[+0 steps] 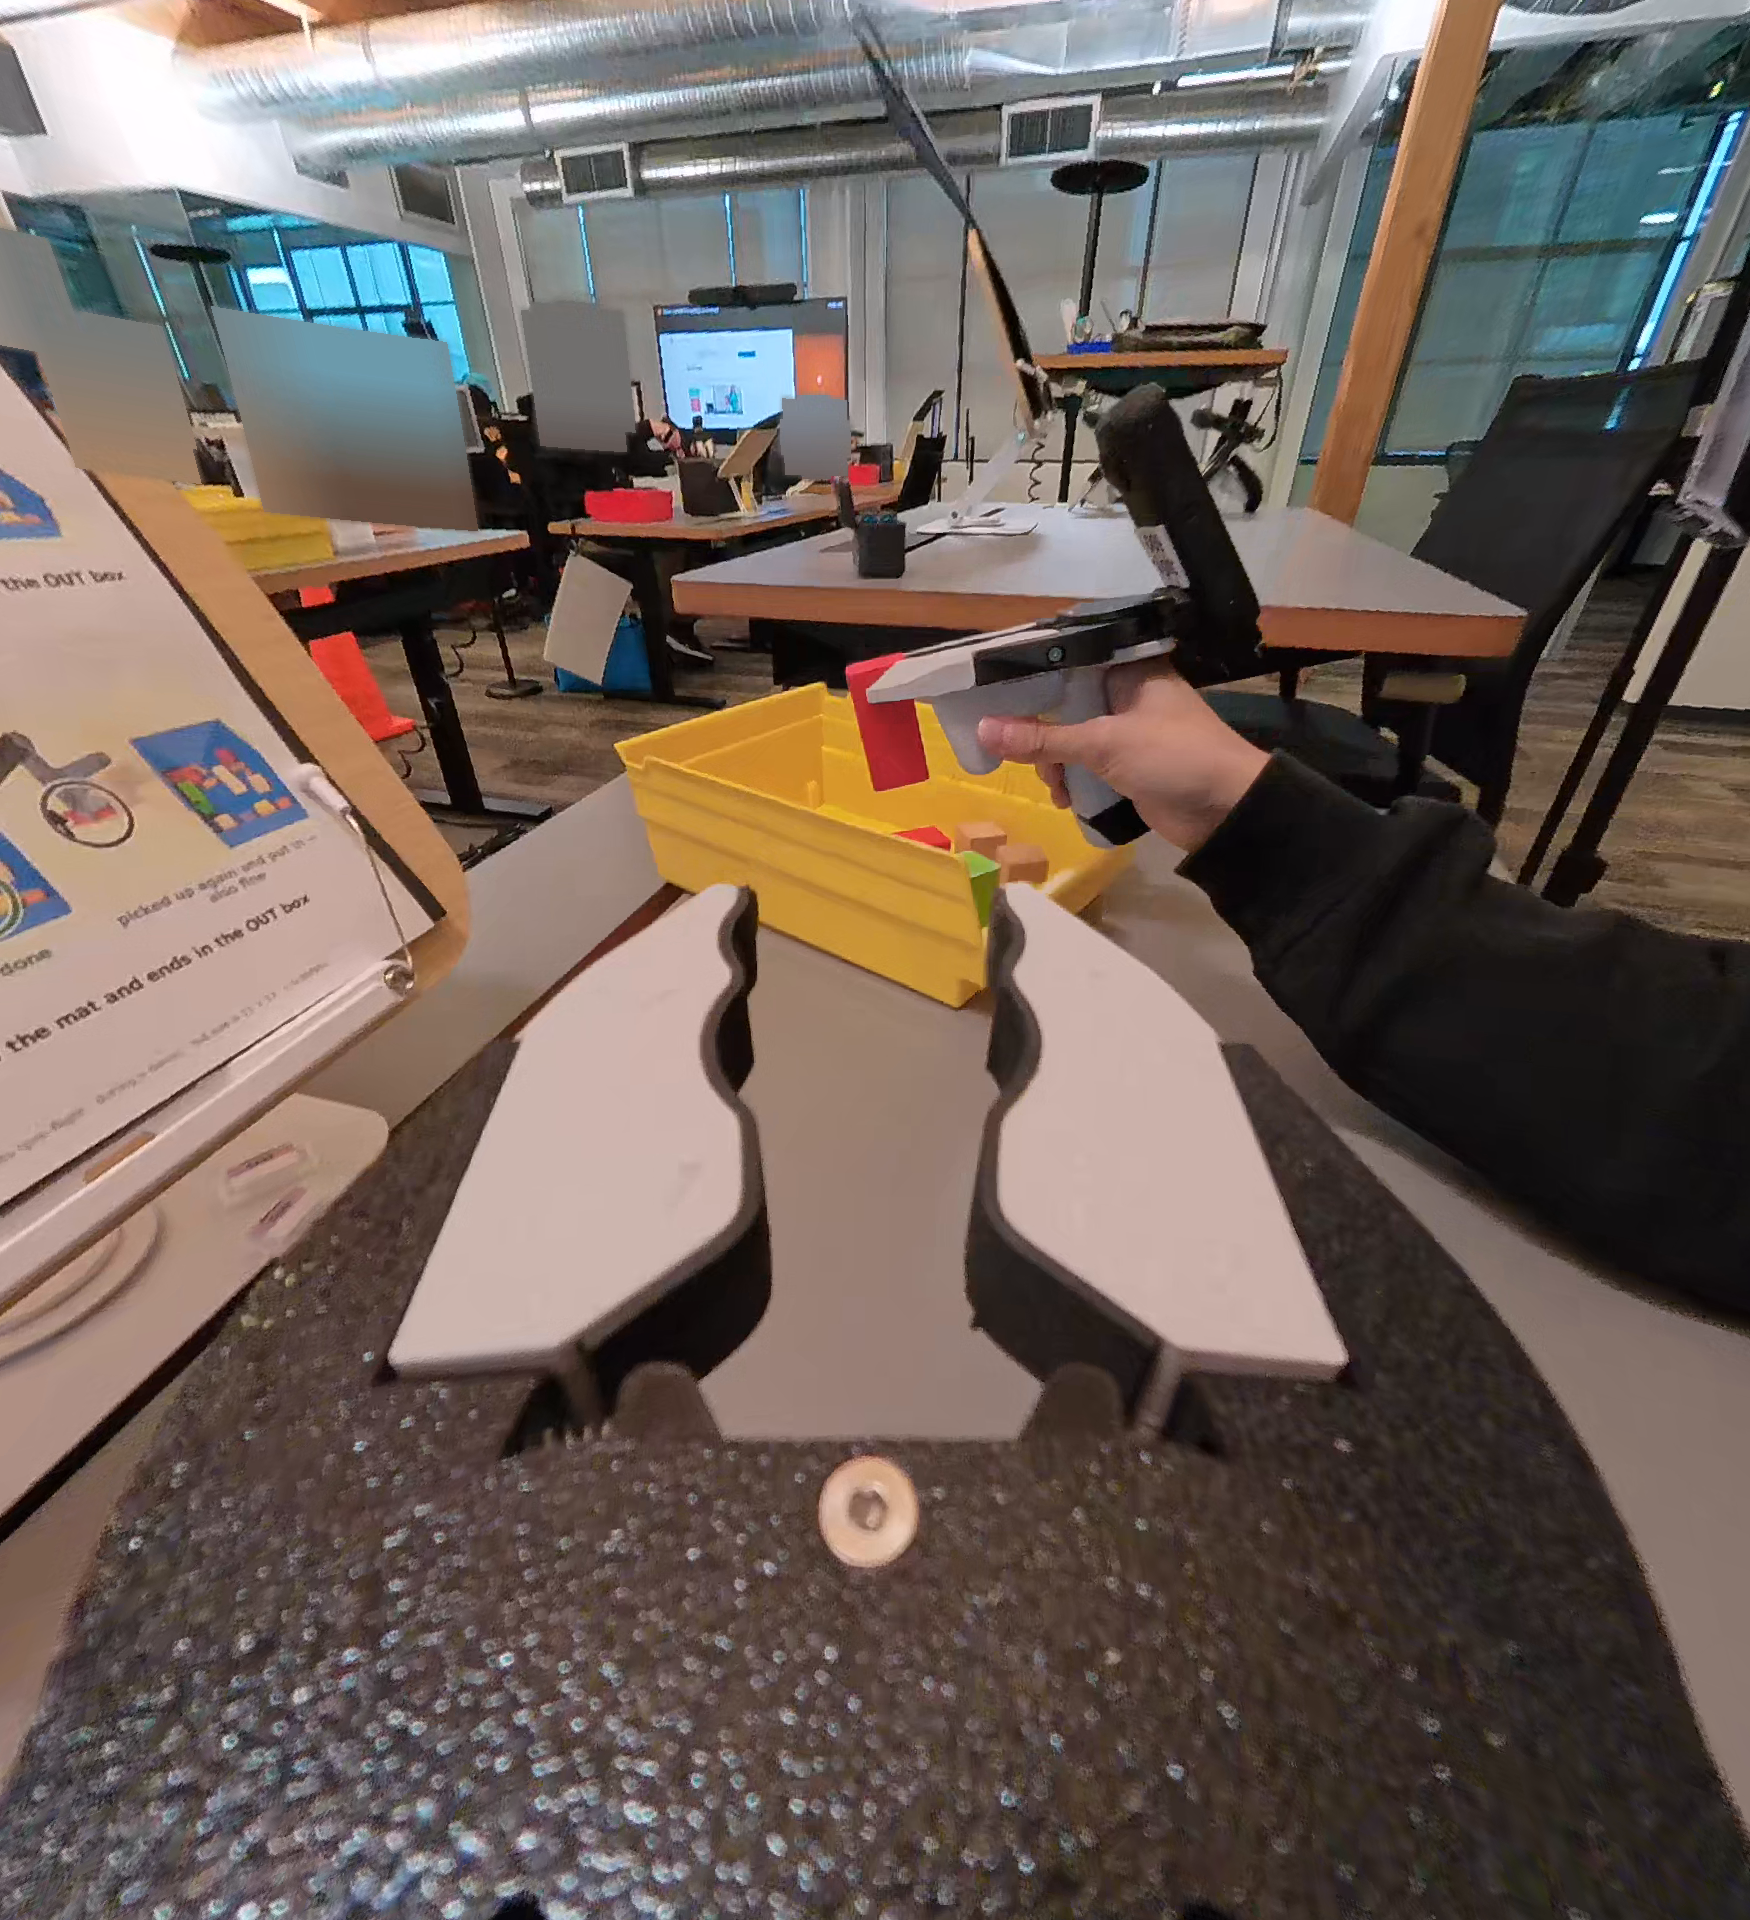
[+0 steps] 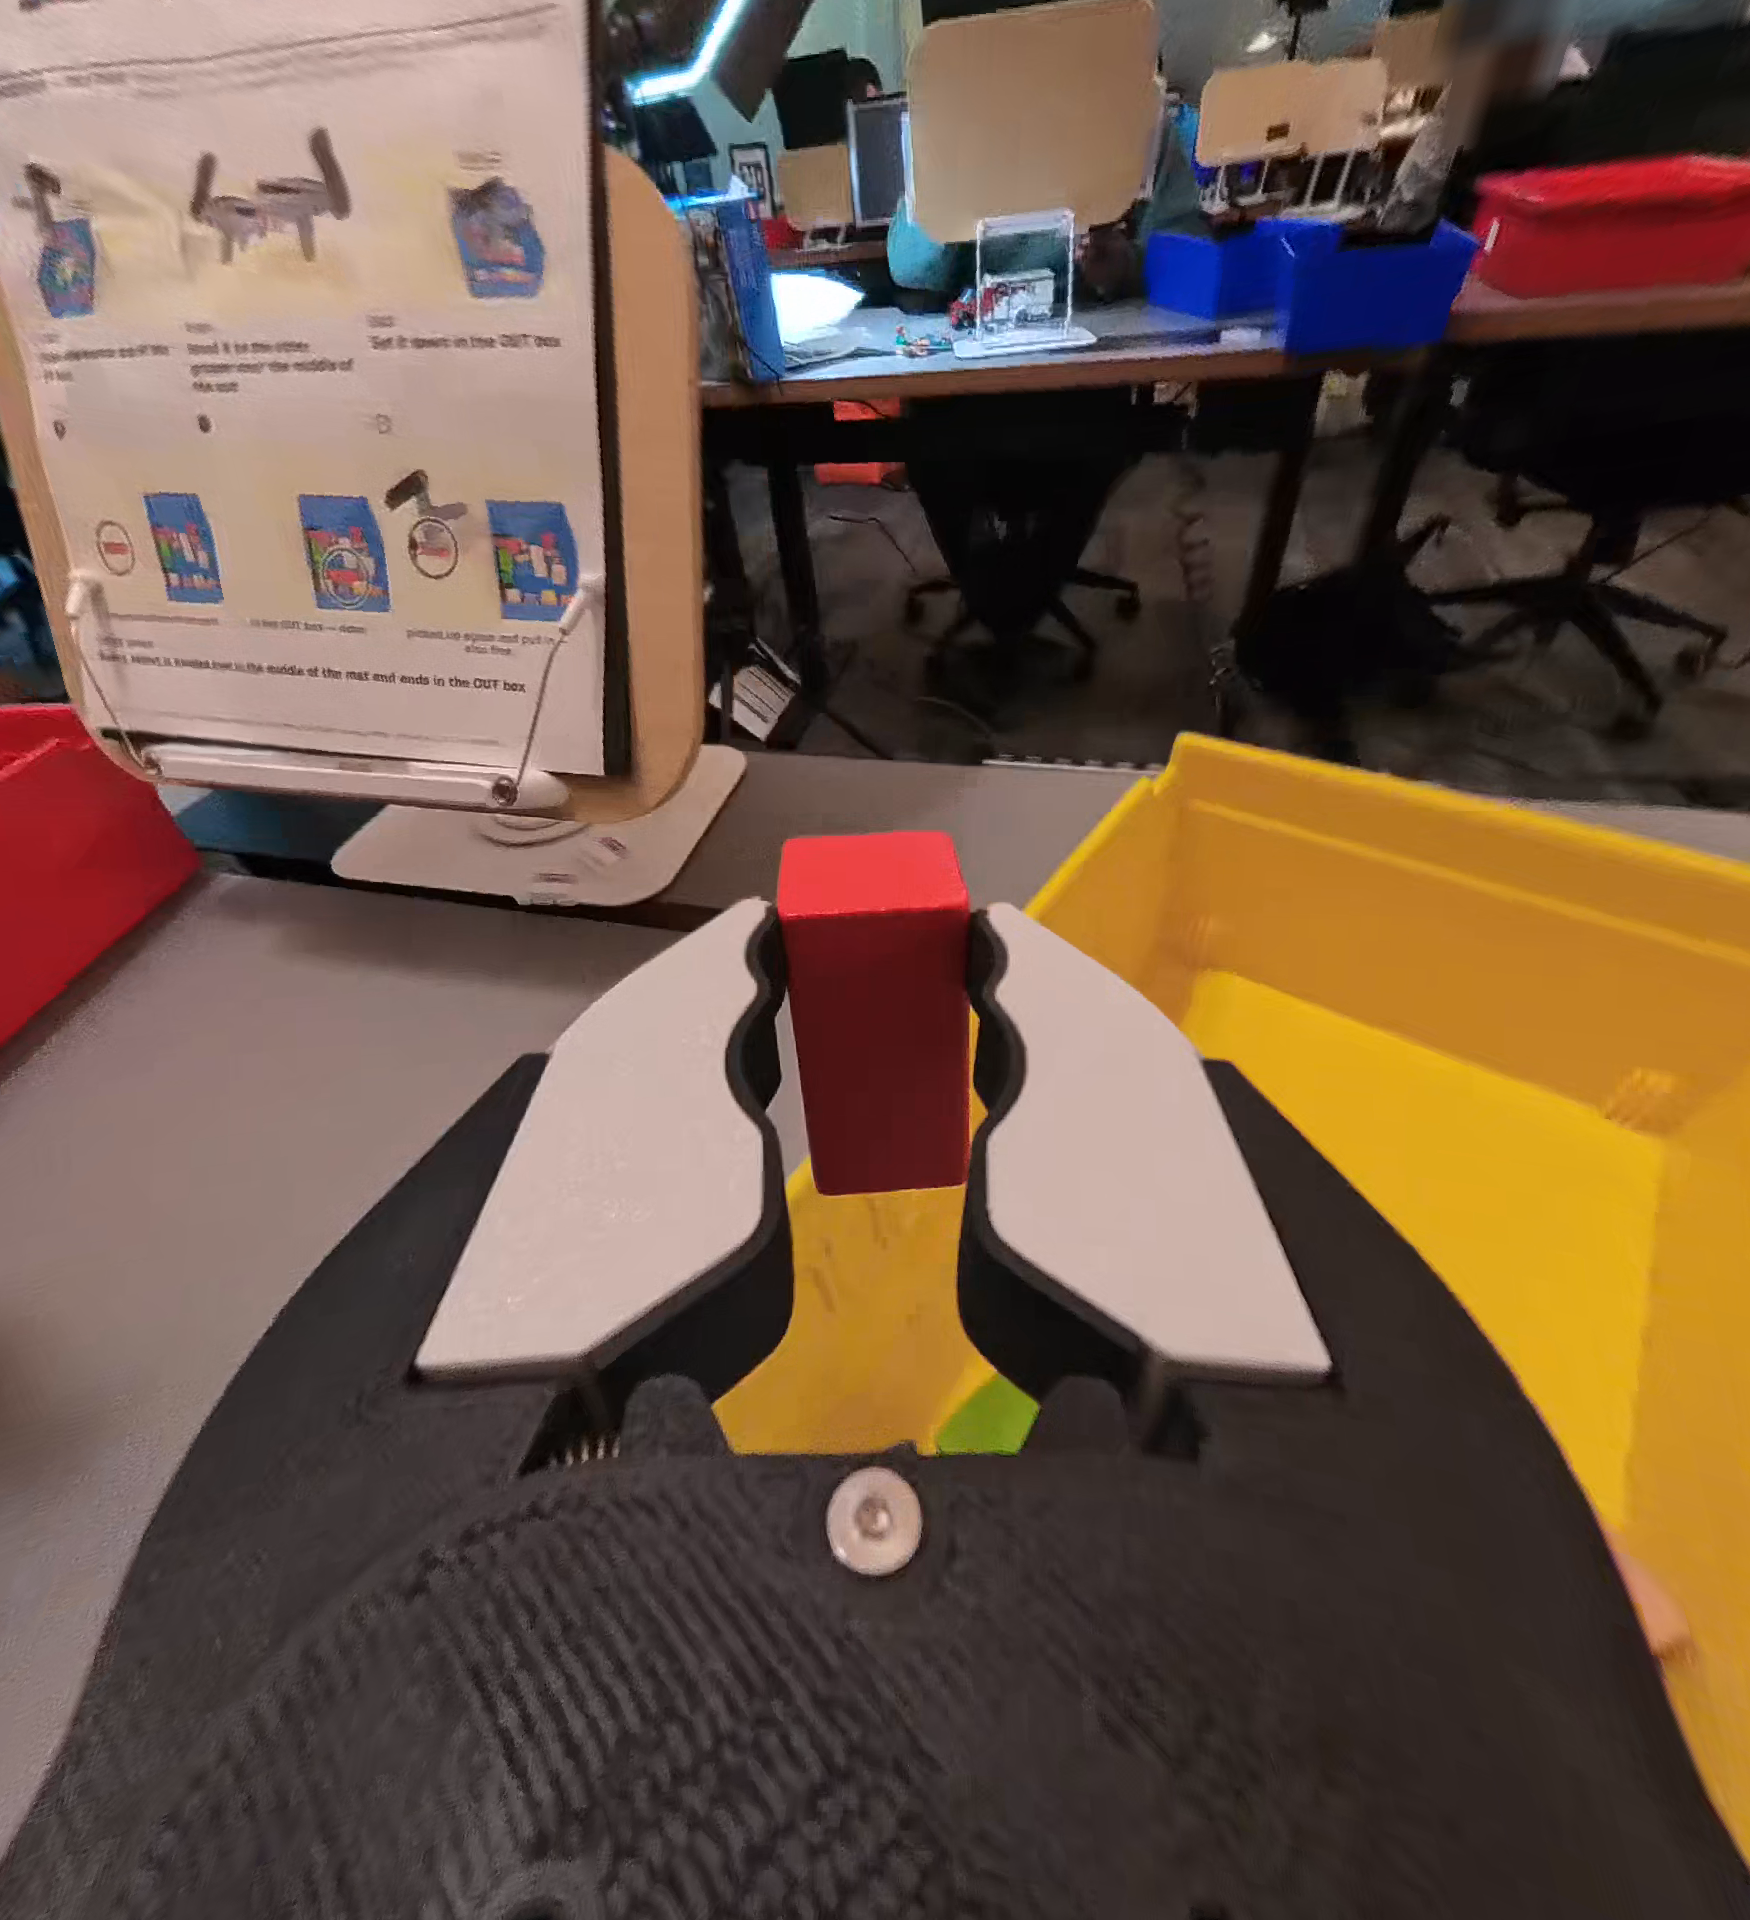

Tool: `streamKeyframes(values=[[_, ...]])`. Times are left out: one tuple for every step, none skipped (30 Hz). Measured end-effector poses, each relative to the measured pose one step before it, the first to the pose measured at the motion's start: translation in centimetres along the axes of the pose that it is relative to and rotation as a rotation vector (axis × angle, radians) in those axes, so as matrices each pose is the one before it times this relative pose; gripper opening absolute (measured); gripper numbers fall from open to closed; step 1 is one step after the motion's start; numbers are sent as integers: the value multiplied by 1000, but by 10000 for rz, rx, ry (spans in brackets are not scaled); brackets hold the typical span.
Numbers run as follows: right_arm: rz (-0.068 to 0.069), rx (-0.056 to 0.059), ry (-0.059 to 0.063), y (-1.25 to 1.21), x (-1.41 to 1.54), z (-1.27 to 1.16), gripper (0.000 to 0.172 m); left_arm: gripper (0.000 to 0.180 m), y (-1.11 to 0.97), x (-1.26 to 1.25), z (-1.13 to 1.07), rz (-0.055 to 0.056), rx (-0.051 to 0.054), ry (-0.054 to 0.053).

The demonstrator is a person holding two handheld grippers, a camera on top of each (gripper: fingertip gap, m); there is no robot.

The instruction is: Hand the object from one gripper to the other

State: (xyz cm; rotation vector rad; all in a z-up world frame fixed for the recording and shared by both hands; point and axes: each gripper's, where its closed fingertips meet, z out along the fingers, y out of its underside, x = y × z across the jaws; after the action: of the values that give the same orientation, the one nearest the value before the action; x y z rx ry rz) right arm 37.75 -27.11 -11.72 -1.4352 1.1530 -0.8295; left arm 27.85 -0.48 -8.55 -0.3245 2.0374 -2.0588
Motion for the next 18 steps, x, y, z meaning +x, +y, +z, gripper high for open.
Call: streamKeyframes(values=[[432, -18, -3, 786, 557, 384, 34, 41, 224, -126, 58, -9, -102, -63], [406, -185, 281, 906, 759, 375, 34, 40, 183, -25, 54, 3, -79, -6], [247, -313, 342, 978, 713, 379, 34, 40, 155, 56, 48, 1, -74, 34], [183, -370, 270, 964, 542, 389, 34, 40, 117, 27, 34, 5, -76, 9], [172, -258, 57, 705, 192, 404, 35, 40, 105, -33, 10, 29, -74, -34], [213, -144, -17, 496, 40, 357, 35, 39, 91, -67, 2, 42, -72, -50], [216, -106, 31, 386, 56, 291, 35, 39, 117, -74, -4, 18, -68, -43], [141, -169, 84, 402, 96, 236, 35, 39, 106, -75, 7, -27, -59, -36], [8, -241, 82, 407, 52, 205, 35, 38, 125, -124, 15, -63, -59, -56], [-46, -162, -49, 241, -159, 160, 35, 39, 118, -161, 7, -67, -62, -77], [-7, 4, -51, -91, -163, 32, 42, 39, 79, -124, -9, -34, -47, -63], [28, 106, 55, -289, -37, -87, 53, 39, 15, -88, -48, 13, -25, -53], [-3, 135, 149, -367, 66, -213, 62, 39, -34, -111, -90, 37, -16, -85], [-91, 160, 124, -446, 23, -282, 68, 39, -78, -158, -146, 37, -18, -113], [-163, 183, 64, -537, -89, -352, 71, 39, -126, -160, -205, 32, -16, -124], [-142, 188, 115, -578, -42, -396, 74, 39, -187, -278, -312, 28, -9, -189], [-83, 213, 154, -655, -4, -423, 81, 39, -293, -487, -435, 19, 12, -323], [-50, 274, 55, -743, -159, -414, 88, 39, -348, -708, -615, -10, 10, -451]])
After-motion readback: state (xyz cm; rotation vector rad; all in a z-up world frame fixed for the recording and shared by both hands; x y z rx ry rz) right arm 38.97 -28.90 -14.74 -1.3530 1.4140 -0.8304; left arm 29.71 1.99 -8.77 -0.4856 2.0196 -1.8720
